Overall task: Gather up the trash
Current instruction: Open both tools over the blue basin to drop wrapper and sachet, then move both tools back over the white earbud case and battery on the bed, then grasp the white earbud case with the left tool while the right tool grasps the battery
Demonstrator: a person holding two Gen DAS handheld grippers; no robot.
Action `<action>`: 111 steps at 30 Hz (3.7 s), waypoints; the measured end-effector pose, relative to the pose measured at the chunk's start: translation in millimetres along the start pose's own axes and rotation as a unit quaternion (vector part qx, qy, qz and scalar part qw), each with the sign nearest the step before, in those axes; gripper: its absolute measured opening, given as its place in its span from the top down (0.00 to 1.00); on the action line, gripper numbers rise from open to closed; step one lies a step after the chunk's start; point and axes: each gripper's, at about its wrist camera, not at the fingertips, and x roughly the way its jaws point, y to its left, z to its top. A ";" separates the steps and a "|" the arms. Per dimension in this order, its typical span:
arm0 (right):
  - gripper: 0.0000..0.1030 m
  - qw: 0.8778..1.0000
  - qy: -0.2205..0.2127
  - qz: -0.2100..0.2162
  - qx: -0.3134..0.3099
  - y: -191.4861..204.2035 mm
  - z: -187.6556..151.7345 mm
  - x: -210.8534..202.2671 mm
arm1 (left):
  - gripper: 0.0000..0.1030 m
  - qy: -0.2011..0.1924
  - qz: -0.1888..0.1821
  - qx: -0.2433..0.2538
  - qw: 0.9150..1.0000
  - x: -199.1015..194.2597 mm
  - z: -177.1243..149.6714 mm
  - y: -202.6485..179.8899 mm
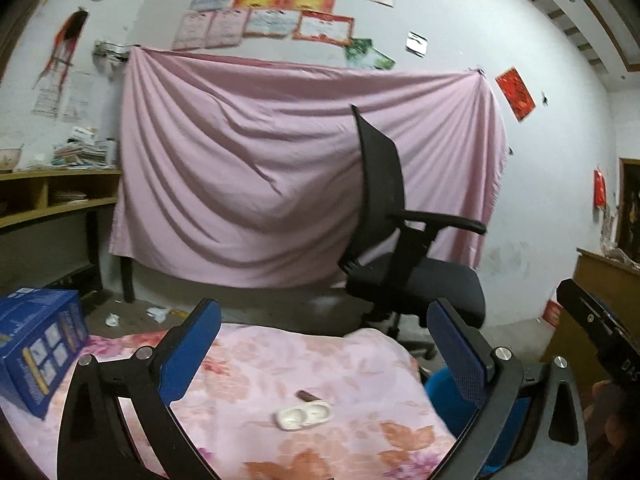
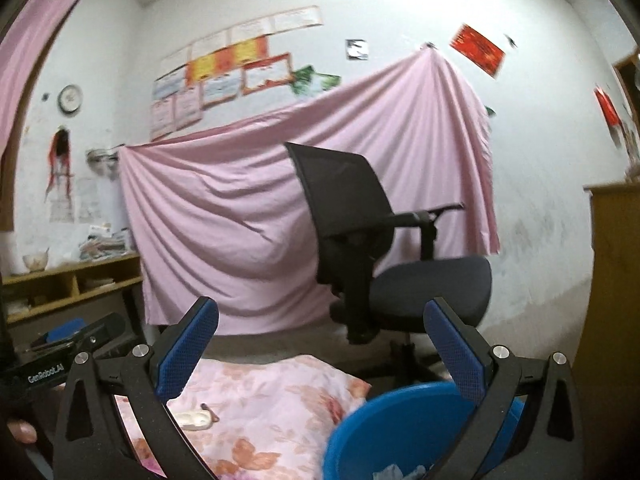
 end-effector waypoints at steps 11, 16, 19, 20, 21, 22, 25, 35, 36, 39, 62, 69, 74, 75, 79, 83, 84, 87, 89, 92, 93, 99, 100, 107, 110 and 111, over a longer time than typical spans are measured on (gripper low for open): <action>0.00 0.998 0.013 0.029 -0.050 52.2 -15.7 21.6 | 0.02 -0.007 0.037 -0.008 0.999 -18.5 -8.8 55.5; 0.00 0.996 0.043 0.035 -0.068 65.3 -28.1 34.4 | 0.02 0.018 0.045 -0.010 0.999 -11.4 -18.1 74.5; 0.00 0.994 0.066 0.033 -0.079 70.0 -37.0 42.1 | 0.02 0.042 0.044 -0.011 0.998 -3.6 -27.0 81.7; 0.00 0.993 0.073 0.032 -0.082 71.5 -39.5 44.0 | 0.02 0.051 0.041 -0.011 0.998 -0.8 -29.7 83.5; 0.00 0.992 0.082 0.029 -0.086 71.8 -42.6 46.8 | 0.02 0.059 0.038 -0.010 0.997 2.0 -32.1 84.9; 0.00 0.992 0.090 0.026 -0.088 71.8 -44.9 49.2 | 0.02 0.068 0.037 -0.010 0.997 5.1 -34.1 86.4; 0.00 0.989 0.121 0.021 -0.085 69.3 -51.6 58.9 | 0.02 0.096 0.027 -0.010 0.995 14.8 -38.1 88.7; 0.00 0.976 0.214 0.001 -0.046 52.5 -63.4 87.3 | 0.03 0.231 -0.023 0.030 0.972 66.3 -53.6 76.9; 0.00 0.974 0.223 0.000 -0.043 50.7 -65.0 90.7 | 0.03 0.241 -0.027 0.036 0.969 70.4 -57.2 74.5; 0.00 0.968 0.248 -0.002 -0.033 46.2 -69.6 98.2 | 0.05 0.278 -0.042 0.055 0.958 85.5 -67.1 66.0; 0.34 0.936 0.347 0.015 -0.050 52.4 -91.8 128.2 | 0.74 0.336 -0.089 0.130 0.929 125.9 -87.6 27.3; 0.47 0.915 0.385 0.063 -0.105 83.2 -105.2 142.6 | 0.74 0.352 -0.057 0.041 0.933 119.0 -84.4 65.8; 0.54 0.897 0.404 0.102 -0.149 108.4 -114.4 146.9 | 0.74 0.345 -0.045 0.016 0.938 114.6 -75.1 84.7; 0.56 0.894 0.407 0.109 -0.153 112.4 -115.6 147.0 | 0.74 0.342 -0.039 0.018 0.939 113.2 -73.4 87.7; 0.59 0.886 0.414 0.146 -0.148 126.2 -115.8 146.5 | 0.74 0.337 -0.012 0.029 0.941 104.6 -71.8 101.3; 0.60 0.876 0.423 0.179 -0.146 143.0 -119.3 144.5 | 0.74 0.339 -0.020 0.004 0.940 100.1 -74.4 115.9; 0.61 0.874 0.425 0.182 -0.150 150.0 -121.9 143.9 | 0.74 0.339 -0.023 0.002 0.940 101.4 -75.0 116.7; 0.63 0.868 0.435 0.177 -0.163 160.4 -132.1 147.4 | 0.74 0.339 -0.027 -0.003 0.940 99.5 -74.8 119.7; 0.66 0.869 0.436 0.176 -0.157 161.6 -132.4 150.8 | 0.74 0.339 -0.029 -0.006 0.940 97.7 -74.3 119.5; 0.79 0.870 0.438 0.171 -0.146 159.9 -133.7 155.2 | 0.74 0.339 -0.030 -0.007 0.940 97.3 -74.0 120.7; 0.85 0.871 0.438 0.170 -0.144 159.0 -133.7 154.5 | 0.75 0.338 -0.030 -0.006 0.941 96.4 -73.6 120.9; 0.93 0.879 0.430 0.167 -0.122 150.3 -131.3 150.6 | 0.75 0.327 -0.041 -0.010 0.944 93.6 -71.5 120.0; 0.93 0.882 0.426 0.164 -0.119 148.8 -130.2 148.7 | 0.75 0.322 -0.046 -0.013 0.946 92.2 -70.4 119.4; 0.93 0.926 0.334 0.154 -0.082 130.1 -101.1 118.1 | 0.75 0.242 -0.076 0.000 0.967 68.0 -55.3 94.3; 0.93 0.952 0.265 0.146 -0.052 112.1 -81.4 95.9 | 0.75 0.189 -0.084 0.007 0.978 52.7 -44.8 80.1; 0.93 0.958 0.246 0.143 -0.046 104.9 -75.2 89.5 | 0.75 0.168 -0.086 0.006 0.982 45.7 -39.7 73.7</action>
